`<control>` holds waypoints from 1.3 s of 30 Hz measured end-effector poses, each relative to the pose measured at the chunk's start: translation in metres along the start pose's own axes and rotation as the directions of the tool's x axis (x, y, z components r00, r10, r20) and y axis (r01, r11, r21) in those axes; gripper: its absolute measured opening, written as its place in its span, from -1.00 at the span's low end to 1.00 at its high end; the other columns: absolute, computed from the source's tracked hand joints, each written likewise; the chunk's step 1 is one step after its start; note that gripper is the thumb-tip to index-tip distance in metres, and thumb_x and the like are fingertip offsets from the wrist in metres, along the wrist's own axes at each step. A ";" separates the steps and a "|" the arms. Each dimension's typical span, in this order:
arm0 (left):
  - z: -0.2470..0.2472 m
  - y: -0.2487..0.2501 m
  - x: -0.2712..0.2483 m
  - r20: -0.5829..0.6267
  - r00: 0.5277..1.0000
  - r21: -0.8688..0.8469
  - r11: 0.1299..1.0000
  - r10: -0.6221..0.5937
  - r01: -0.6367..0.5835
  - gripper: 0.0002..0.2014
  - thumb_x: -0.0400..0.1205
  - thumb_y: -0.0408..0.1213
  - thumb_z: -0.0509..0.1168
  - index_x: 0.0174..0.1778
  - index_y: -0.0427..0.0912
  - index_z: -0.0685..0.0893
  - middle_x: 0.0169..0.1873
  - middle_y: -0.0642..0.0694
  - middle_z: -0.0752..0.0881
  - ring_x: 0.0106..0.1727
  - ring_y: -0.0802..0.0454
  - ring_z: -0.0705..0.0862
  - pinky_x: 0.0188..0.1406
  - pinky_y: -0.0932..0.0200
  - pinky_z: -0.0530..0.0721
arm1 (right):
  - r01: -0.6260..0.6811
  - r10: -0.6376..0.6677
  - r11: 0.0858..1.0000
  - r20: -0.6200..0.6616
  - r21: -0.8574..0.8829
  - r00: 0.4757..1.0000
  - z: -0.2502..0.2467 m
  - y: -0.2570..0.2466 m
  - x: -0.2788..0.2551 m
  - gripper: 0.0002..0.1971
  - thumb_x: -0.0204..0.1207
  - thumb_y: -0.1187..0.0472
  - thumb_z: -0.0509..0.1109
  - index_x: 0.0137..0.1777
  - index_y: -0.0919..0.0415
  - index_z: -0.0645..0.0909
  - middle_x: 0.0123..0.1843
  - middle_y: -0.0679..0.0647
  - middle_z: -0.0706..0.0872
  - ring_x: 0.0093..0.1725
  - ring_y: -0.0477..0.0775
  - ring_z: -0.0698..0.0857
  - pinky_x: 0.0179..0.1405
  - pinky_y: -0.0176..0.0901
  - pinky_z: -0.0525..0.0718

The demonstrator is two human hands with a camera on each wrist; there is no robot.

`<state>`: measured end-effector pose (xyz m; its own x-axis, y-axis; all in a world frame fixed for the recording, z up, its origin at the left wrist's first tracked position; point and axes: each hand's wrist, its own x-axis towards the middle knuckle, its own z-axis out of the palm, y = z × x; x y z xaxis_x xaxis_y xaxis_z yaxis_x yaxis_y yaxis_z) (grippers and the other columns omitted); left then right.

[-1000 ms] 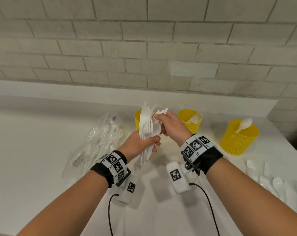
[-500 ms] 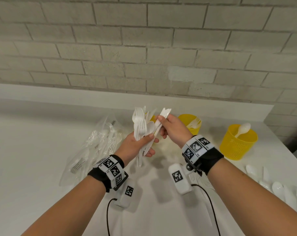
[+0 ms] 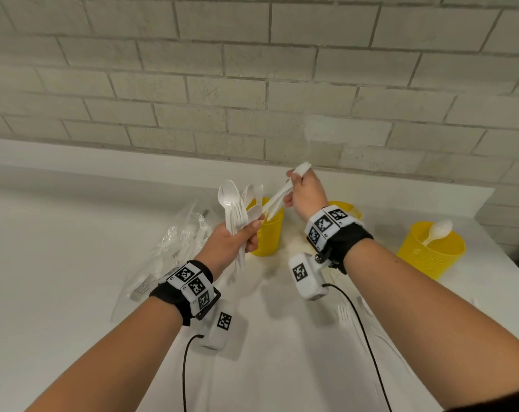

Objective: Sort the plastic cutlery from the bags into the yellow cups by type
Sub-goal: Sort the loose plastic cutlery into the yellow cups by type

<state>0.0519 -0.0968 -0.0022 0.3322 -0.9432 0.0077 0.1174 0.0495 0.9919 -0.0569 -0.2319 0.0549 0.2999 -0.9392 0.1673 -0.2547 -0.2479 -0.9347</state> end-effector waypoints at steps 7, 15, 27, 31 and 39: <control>0.001 0.004 0.001 0.064 0.998 -0.017 1.000 0.009 -0.008 -0.82 0.66 -0.19 0.30 0.12 -0.05 0.74 -0.46 -0.07 0.57 -0.49 0.09 0.54 -0.04 -0.03 0.73 | 0.039 -0.015 0.967 0.096 -0.253 0.995 -0.001 0.012 -0.010 -0.62 0.60 0.07 0.30 0.37 0.18 0.55 0.36 0.23 0.49 0.28 0.15 0.58 0.40 -0.11 0.44; 0.008 0.004 0.005 0.029 0.999 0.051 0.998 0.031 -0.032 -0.87 0.65 -0.22 0.33 -0.02 -0.19 0.71 -0.46 -0.06 0.63 -0.46 0.03 0.59 -0.16 -0.04 0.71 | 0.132 -0.147 0.987 0.197 0.091 0.969 0.003 -0.025 -0.053 -0.69 0.39 -0.09 0.52 -0.15 0.18 0.77 -0.17 -0.04 0.78 -0.20 -0.12 0.68 -0.03 -0.19 0.66; 0.004 0.006 0.002 0.020 0.998 0.100 0.993 0.058 -0.060 -0.70 0.66 -0.15 0.30 0.22 -0.23 0.67 -0.43 -0.04 0.67 -0.53 0.10 0.49 -0.29 0.13 0.72 | 0.243 -0.237 0.945 -0.057 0.219 0.970 -0.021 -0.041 -0.036 -0.83 0.71 0.22 0.10 -0.07 -0.01 0.44 -0.29 -0.02 0.59 -0.50 0.00 0.58 -0.48 -0.18 0.55; -0.001 0.005 0.005 -0.016 0.997 0.118 0.990 0.073 -0.071 -0.70 0.68 -0.19 0.27 0.33 -0.15 0.62 -0.43 -0.04 0.58 -0.53 0.14 0.45 -0.36 0.25 0.64 | 0.372 -0.311 0.879 -0.233 0.298 0.921 -0.039 -0.061 -0.029 -0.78 0.74 0.21 0.03 -0.07 -0.10 0.40 -0.32 0.05 0.57 -0.51 -0.01 0.61 -0.51 -0.21 0.64; -0.002 0.002 0.008 -0.082 0.985 0.256 0.959 0.150 -0.125 -0.90 0.66 -0.11 0.29 0.05 0.01 0.56 -0.43 0.00 0.45 -0.45 0.10 0.42 -0.43 0.24 0.57 | 0.120 -0.116 0.992 -0.084 0.040 0.990 -0.019 0.000 -0.021 -0.84 0.67 0.23 0.16 -0.02 0.04 0.56 -0.24 0.06 0.65 -0.34 0.08 0.72 0.00 0.20 0.75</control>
<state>0.0569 -0.1036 -0.0009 0.4216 -0.8950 0.1459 -0.1686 0.0807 0.9824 -0.0807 -0.2168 0.0577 0.2496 -0.9206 0.3004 -0.1797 -0.3489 -0.9198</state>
